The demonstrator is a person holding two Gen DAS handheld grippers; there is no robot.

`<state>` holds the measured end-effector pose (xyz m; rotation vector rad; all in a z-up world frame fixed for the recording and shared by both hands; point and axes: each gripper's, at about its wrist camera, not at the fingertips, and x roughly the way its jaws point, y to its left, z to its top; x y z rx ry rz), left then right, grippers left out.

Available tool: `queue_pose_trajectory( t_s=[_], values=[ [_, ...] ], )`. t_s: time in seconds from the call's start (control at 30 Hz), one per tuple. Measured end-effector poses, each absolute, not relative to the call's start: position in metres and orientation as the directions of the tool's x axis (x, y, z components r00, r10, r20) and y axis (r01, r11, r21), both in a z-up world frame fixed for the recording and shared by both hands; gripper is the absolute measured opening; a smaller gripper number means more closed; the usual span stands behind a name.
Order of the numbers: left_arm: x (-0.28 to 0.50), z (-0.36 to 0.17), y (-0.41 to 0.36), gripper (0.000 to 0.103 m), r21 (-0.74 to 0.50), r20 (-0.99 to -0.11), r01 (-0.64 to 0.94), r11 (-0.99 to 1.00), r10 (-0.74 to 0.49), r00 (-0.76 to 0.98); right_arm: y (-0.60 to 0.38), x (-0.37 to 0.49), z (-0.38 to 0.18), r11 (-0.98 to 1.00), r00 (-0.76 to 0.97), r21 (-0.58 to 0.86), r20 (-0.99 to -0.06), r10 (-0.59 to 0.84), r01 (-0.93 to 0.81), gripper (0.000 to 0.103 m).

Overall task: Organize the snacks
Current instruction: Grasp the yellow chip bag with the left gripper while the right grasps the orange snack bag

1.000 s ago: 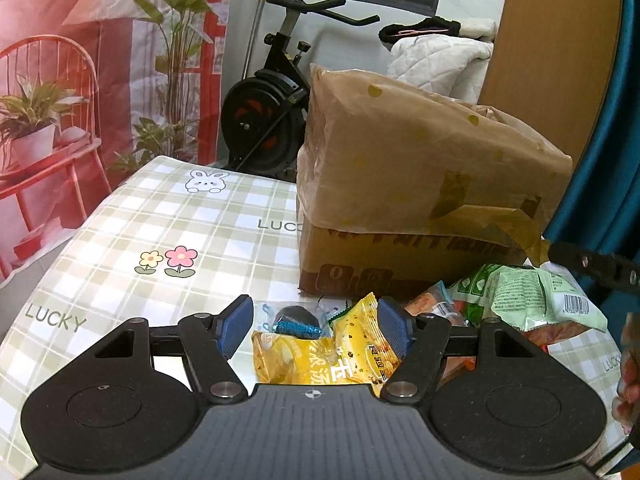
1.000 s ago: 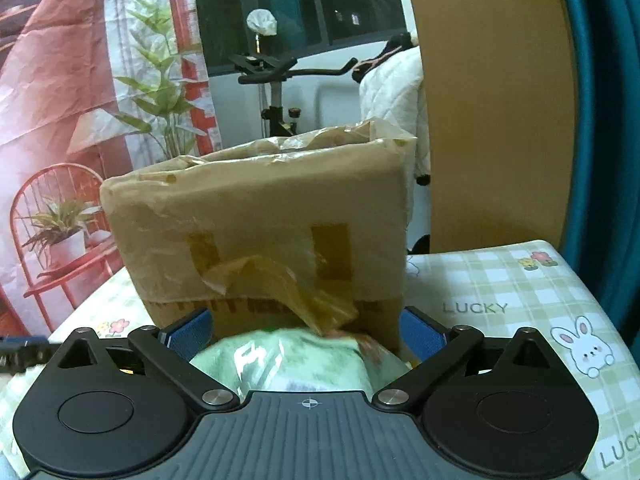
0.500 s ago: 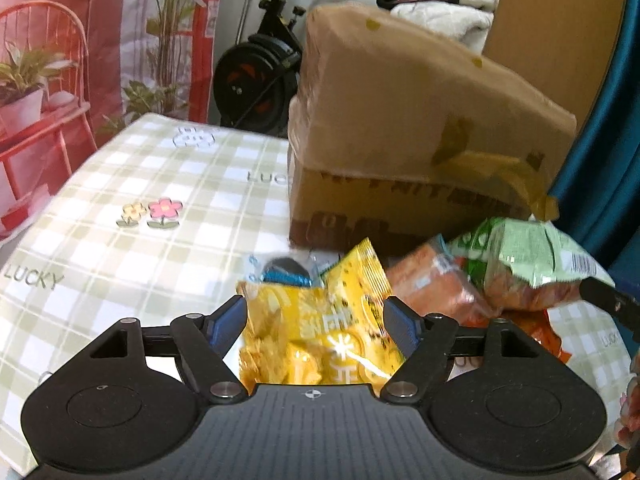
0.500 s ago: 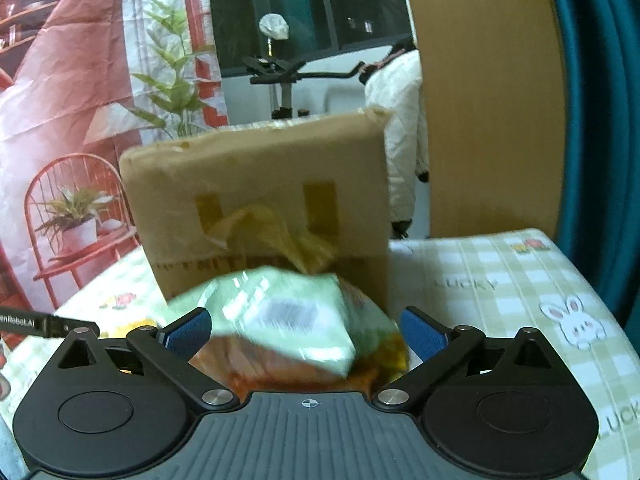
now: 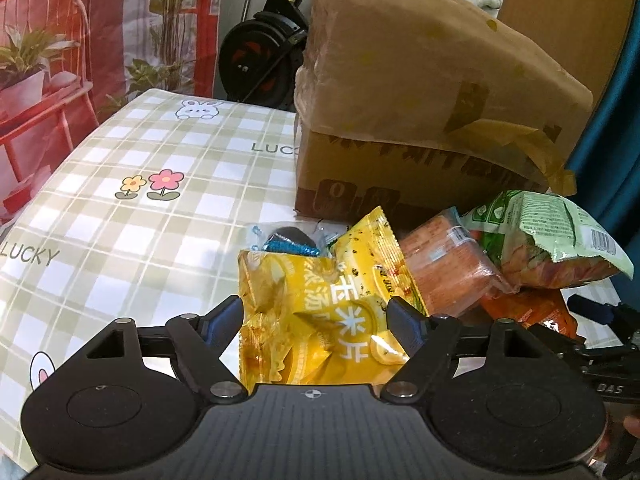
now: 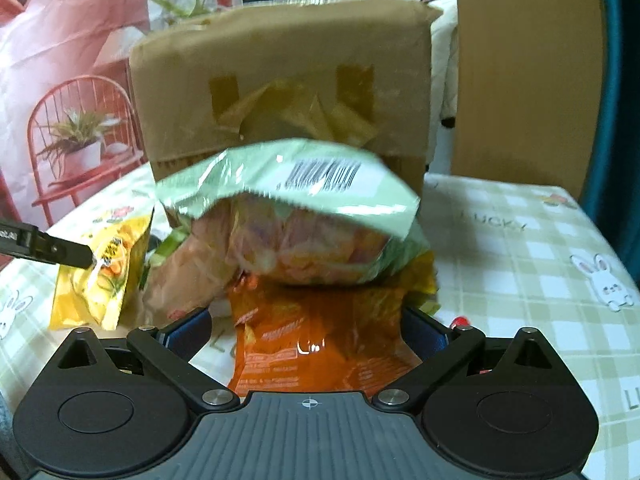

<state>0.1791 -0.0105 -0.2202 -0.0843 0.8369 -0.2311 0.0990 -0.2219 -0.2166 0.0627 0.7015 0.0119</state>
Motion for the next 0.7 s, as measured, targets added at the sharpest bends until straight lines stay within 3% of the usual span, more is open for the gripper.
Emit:
queue_pose_trajectory(
  t_s=[0.23, 0.47, 0.7],
  values=[
    [0.184, -0.224, -0.011, 0.084, -0.189, -0.723, 0.167, 0.968, -0.252, 0.643, -0.231, 0.111, -0.233, 0.992, 0.727, 0.081, -0.687, -0.013, 0.094, 0.095],
    [0.194, -0.238, -0.012, 0.095, -0.208, -0.738, 0.164, 0.964, -0.265, 0.620, -0.229, 0.104, -0.233, 0.995, 0.734, 0.070, -0.679, -0.008, 0.075, 0.091],
    [0.201, -0.256, -0.015, 0.095, -0.208, -0.767, 0.142, 0.968, -0.251, 0.591, -0.229, 0.104, -0.233, 0.995, 0.735, 0.063, -0.678, -0.010, 0.071, 0.091]
  ],
)
